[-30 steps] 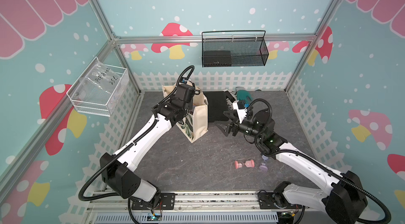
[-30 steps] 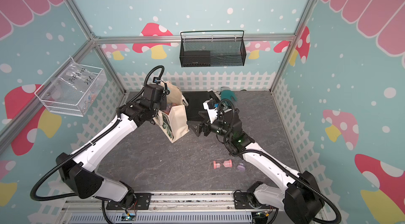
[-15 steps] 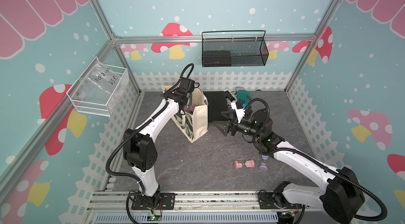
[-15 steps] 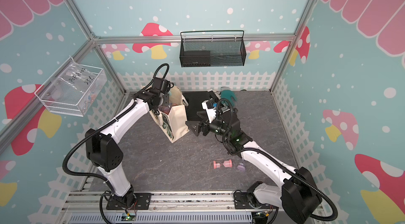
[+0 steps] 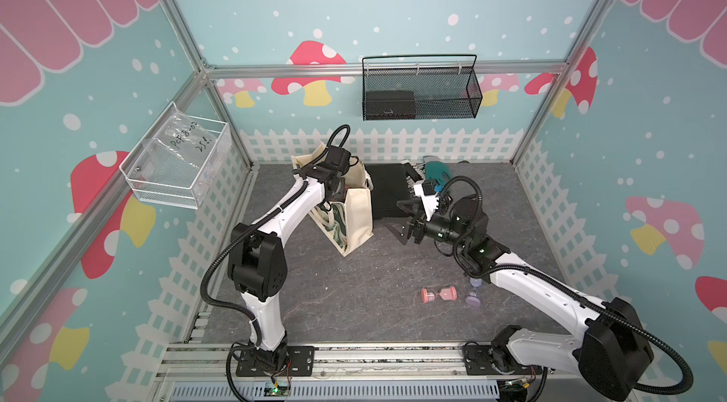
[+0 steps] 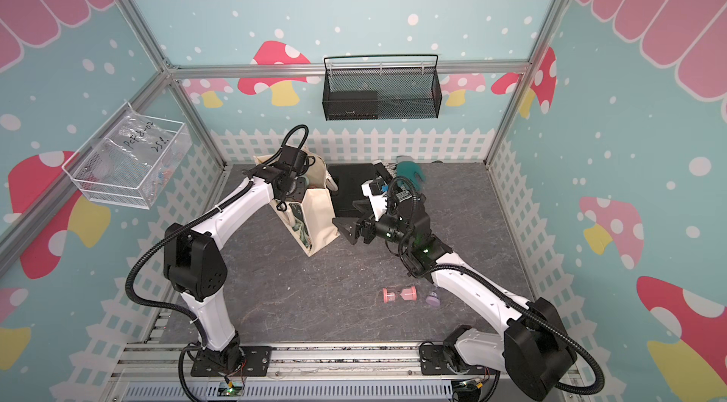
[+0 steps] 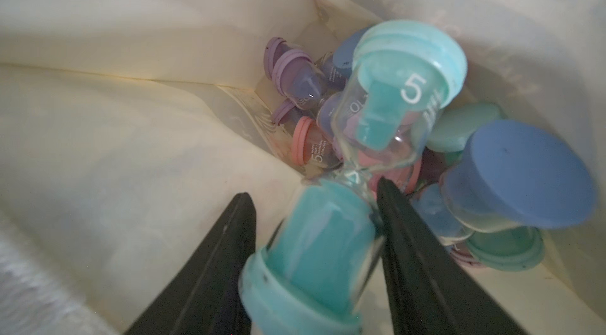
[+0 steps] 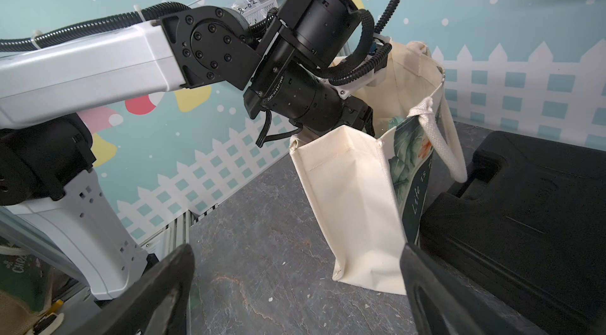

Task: Put the hourglass into the canvas bag
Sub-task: Place the hourglass in the canvas bag.

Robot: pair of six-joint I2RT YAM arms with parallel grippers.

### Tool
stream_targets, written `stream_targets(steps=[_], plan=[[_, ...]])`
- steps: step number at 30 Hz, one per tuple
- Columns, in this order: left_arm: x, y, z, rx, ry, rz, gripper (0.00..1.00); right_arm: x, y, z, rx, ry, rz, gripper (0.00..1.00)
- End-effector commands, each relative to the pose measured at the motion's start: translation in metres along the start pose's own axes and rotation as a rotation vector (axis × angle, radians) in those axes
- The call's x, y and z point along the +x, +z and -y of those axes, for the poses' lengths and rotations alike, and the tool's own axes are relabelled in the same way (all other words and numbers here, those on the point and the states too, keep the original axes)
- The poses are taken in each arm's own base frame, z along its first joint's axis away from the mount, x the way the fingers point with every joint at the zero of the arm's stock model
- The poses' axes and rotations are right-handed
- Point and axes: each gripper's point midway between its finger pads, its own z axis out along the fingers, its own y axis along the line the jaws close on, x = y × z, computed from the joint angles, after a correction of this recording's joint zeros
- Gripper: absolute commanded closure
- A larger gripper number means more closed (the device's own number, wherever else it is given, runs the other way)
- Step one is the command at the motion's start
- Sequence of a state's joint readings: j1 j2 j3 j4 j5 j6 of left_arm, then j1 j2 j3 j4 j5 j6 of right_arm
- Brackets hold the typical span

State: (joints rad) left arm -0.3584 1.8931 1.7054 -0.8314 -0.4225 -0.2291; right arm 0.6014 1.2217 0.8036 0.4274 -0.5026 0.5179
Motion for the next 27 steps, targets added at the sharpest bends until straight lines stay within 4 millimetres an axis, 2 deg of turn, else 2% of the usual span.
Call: stream_targets(steps=[1,9,17,22,27], plan=[[0.016,0.01,0.005,0.019,-0.021,-0.055,0.59,-0.006,-0.005,0.001,0.016,-0.007,0.029,0.0],[0.008,-0.002,0.0,0.015,-0.032,-0.025,0.43,-0.009,-0.008,0.003,0.032,-0.002,0.041,0.0],[-0.002,-0.02,-0.006,0.022,-0.047,0.02,0.38,-0.012,-0.009,0.005,0.041,-0.001,0.048,0.0],[-0.016,-0.048,-0.014,0.039,-0.073,0.083,0.32,-0.013,-0.009,0.004,0.037,0.004,0.048,0.0],[-0.034,-0.089,-0.022,0.077,-0.109,0.183,0.28,-0.012,-0.011,0.006,0.046,0.007,0.038,0.0]])
